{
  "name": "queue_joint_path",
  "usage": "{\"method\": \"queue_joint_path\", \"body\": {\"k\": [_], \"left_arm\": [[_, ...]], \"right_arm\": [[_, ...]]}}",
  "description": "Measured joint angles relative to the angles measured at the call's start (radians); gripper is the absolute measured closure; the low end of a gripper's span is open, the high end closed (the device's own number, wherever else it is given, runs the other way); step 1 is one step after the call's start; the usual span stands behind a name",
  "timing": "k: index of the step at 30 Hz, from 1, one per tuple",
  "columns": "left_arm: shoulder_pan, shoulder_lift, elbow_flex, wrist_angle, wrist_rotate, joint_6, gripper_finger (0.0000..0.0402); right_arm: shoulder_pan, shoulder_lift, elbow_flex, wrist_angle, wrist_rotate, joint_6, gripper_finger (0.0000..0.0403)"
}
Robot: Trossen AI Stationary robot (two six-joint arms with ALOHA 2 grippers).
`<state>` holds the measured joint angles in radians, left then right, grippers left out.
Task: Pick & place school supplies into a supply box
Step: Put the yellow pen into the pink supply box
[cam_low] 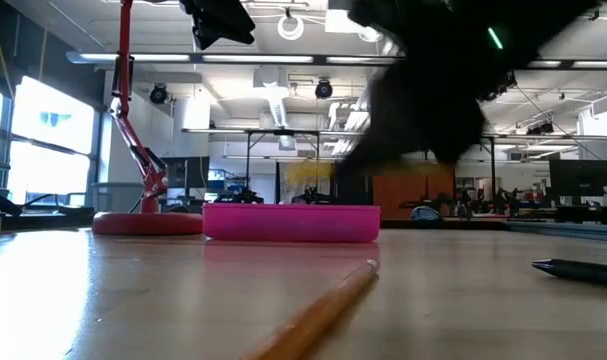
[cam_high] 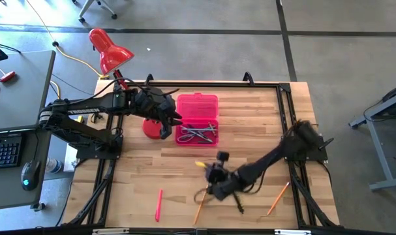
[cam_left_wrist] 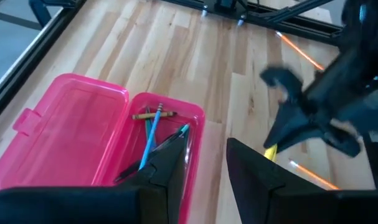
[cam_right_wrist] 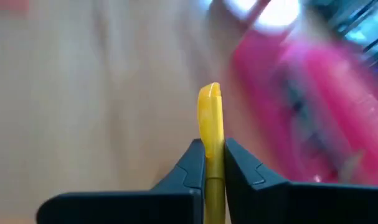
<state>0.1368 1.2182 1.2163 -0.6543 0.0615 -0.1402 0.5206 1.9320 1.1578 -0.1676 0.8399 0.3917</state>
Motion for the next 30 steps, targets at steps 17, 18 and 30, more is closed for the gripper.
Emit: {"method": "queue_joint_path", "body": {"k": [17, 18, 30], "left_arm": [[0.000, 0.000, 0.000, -0.002, 0.034, -0.048, 0.0253], [0.000, 0.000, 0.000, -0.001, 0.034, -0.048, 0.0253], [0.000, 0.000, 0.000, 0.000, 0.033, -0.006, 0.0253]], "right_arm": [[-0.500, -0.090, 0.004, 0.022, -0.476, -0.417, 0.0385], [-0.524, -0.086, 0.004, 0.021, -0.545, -0.419, 0.0386], [-0.628, -0.057, 0.004, 0.108, -0.831, -0.512, 0.0283]]}}
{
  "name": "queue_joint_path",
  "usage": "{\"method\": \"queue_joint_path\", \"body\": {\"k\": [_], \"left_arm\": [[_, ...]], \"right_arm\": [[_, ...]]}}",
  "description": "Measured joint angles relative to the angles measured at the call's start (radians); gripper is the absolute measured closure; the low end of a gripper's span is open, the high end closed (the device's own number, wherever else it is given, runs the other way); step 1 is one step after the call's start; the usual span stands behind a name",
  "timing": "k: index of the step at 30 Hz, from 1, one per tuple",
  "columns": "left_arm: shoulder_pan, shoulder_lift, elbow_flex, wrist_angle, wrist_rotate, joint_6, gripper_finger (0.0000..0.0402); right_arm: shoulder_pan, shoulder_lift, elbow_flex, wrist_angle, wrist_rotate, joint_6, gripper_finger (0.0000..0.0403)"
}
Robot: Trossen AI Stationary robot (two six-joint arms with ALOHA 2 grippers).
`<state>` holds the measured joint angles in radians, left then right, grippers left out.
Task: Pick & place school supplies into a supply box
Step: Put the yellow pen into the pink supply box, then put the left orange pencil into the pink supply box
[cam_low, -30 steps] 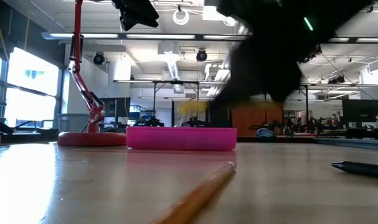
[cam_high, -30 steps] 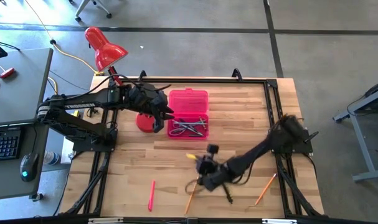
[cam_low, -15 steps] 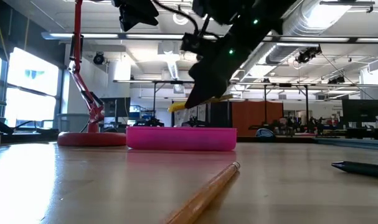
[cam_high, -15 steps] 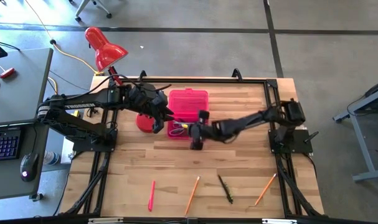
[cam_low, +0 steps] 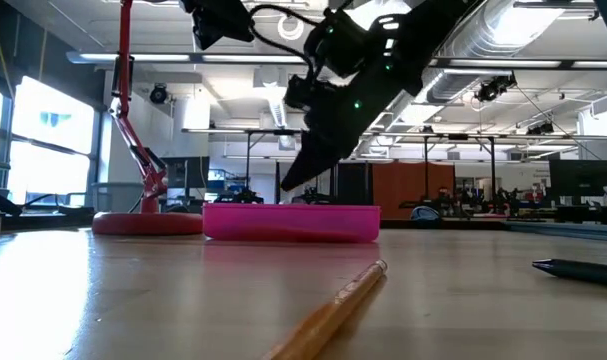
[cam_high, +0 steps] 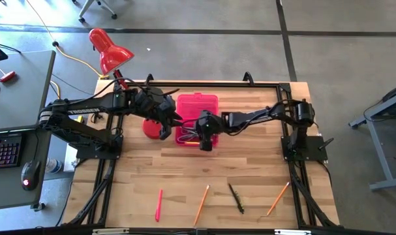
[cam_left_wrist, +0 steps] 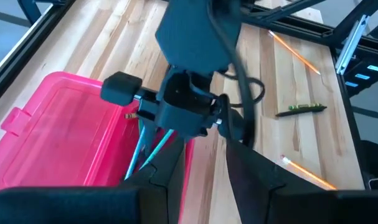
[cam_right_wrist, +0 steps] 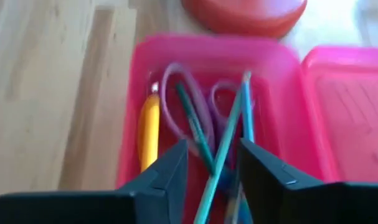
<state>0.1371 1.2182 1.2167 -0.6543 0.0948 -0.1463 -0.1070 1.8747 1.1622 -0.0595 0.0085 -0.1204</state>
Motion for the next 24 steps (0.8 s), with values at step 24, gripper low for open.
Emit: {"method": "queue_joint_path", "body": {"k": [24], "left_arm": [[0.000, 0.000, 0.000, 0.010, -0.001, 0.003, 0.0253]], "right_arm": [[0.482, 0.072, 0.002, 0.072, -0.307, -0.443, 0.0296]]}}
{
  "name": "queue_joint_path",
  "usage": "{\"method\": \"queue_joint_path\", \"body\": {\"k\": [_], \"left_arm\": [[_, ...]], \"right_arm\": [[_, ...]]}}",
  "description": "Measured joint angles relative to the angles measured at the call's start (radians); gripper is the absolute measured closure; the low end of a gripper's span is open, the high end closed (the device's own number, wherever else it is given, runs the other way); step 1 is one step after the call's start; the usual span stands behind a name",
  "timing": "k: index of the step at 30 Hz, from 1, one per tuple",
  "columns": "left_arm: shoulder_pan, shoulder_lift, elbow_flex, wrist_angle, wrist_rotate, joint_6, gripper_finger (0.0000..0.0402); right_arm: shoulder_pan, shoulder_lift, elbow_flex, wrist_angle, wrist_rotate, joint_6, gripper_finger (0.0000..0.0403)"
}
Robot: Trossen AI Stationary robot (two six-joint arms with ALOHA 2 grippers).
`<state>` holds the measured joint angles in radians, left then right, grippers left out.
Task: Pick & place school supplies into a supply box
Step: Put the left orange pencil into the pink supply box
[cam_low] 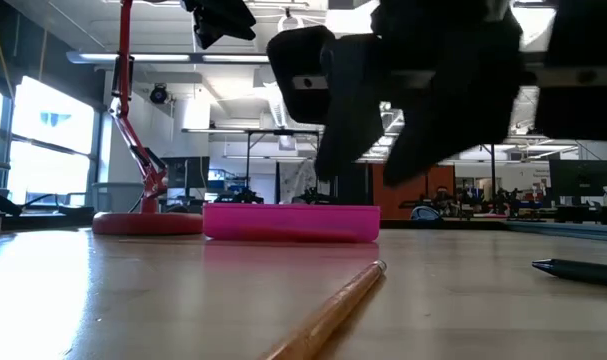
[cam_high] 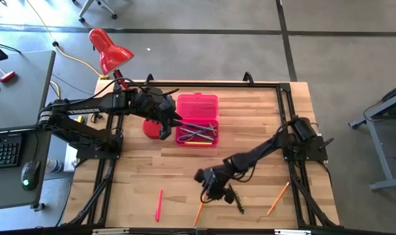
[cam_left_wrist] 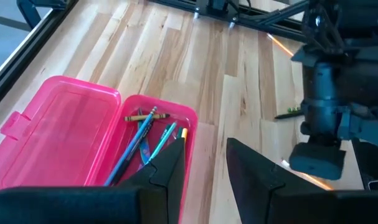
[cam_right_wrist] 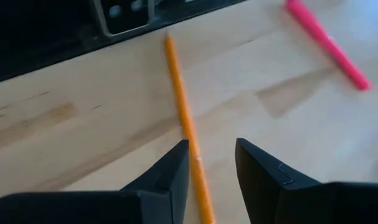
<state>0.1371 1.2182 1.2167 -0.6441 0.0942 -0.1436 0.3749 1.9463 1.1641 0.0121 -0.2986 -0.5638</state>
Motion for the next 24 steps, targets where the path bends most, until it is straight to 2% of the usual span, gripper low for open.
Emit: {"method": "queue_joint_path", "body": {"k": [5, 16, 20, 24], "left_arm": [[0.000, 0.000, 0.000, 0.006, 0.000, 0.000, 0.0253], [0.000, 0.000, 0.000, 0.013, -0.002, 0.008, 0.0253], [0.000, 0.000, 0.000, 0.010, -0.002, 0.008, 0.0253], [0.000, 0.000, 0.000, 0.009, -0.002, 0.008, 0.0253]], "right_arm": [[0.007, 0.049, 0.000, 0.036, -0.010, -0.005, 0.0296], [-0.050, 0.222, 0.002, 0.210, -0.191, 0.003, 0.0300], [-0.061, 0.281, 0.004, 0.241, -0.211, -0.013, 0.0335], [-0.063, 0.317, 0.006, 0.250, -0.222, -0.126, 0.0390]]}}
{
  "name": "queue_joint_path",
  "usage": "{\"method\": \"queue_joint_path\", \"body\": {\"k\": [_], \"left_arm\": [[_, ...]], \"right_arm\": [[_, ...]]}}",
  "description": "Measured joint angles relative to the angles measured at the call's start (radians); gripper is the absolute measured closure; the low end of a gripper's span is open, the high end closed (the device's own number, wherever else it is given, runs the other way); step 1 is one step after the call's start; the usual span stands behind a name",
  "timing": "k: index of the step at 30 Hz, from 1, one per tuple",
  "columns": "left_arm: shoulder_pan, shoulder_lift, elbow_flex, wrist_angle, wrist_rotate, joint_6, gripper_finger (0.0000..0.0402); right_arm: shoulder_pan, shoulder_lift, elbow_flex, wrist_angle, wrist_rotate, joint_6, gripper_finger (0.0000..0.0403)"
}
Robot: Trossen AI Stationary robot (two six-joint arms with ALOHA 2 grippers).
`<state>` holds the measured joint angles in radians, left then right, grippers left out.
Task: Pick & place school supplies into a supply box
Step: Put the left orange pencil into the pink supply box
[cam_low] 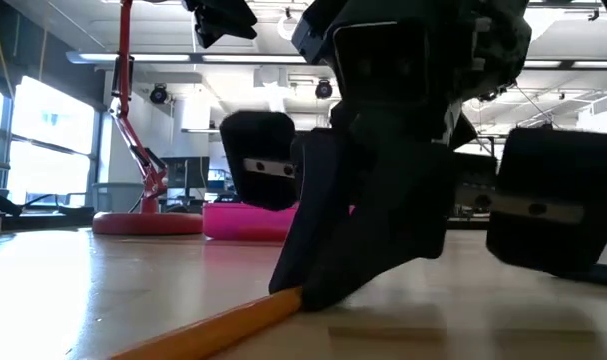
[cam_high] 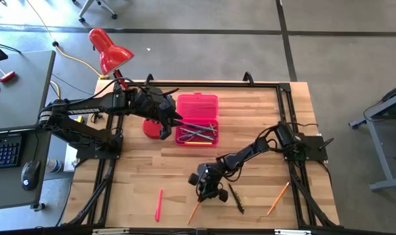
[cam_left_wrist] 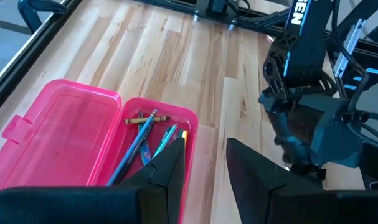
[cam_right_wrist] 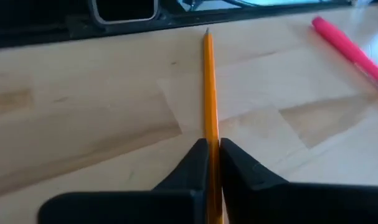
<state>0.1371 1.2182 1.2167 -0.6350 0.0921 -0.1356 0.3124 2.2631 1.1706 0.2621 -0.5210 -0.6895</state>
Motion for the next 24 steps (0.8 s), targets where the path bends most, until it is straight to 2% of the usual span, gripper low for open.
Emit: {"method": "queue_joint_path", "body": {"k": [5, 7, 12, 17, 22, 24], "left_arm": [[0.000, 0.000, 0.000, 0.000, 0.000, 0.000, 0.0253], [0.000, 0.000, 0.000, 0.000, 0.001, 0.000, 0.0253], [0.000, 0.000, 0.000, -0.003, -0.001, 0.000, 0.0253], [0.000, 0.000, 0.000, -0.003, -0.001, 0.000, 0.0253], [0.000, 0.000, 0.000, -0.003, -0.002, 0.000, 0.0253], [0.000, 0.000, 0.000, -0.003, -0.002, 0.000, 0.0253]], "right_arm": [[-0.010, -0.016, -0.004, 0.015, -0.022, -0.034, 0.0386], [-0.011, -0.059, -0.006, 0.025, -0.039, -0.006, 0.0393], [-0.029, -0.205, -0.014, -0.043, 0.026, -0.003, 0.0393], [-0.073, -0.377, -0.009, -0.257, 0.241, -0.079, 0.0399], [-0.138, -0.471, -0.007, -0.391, 0.633, 0.006, 0.0396], [-0.176, -0.472, -0.007, -0.419, 0.746, 0.085, 0.0398]]}}
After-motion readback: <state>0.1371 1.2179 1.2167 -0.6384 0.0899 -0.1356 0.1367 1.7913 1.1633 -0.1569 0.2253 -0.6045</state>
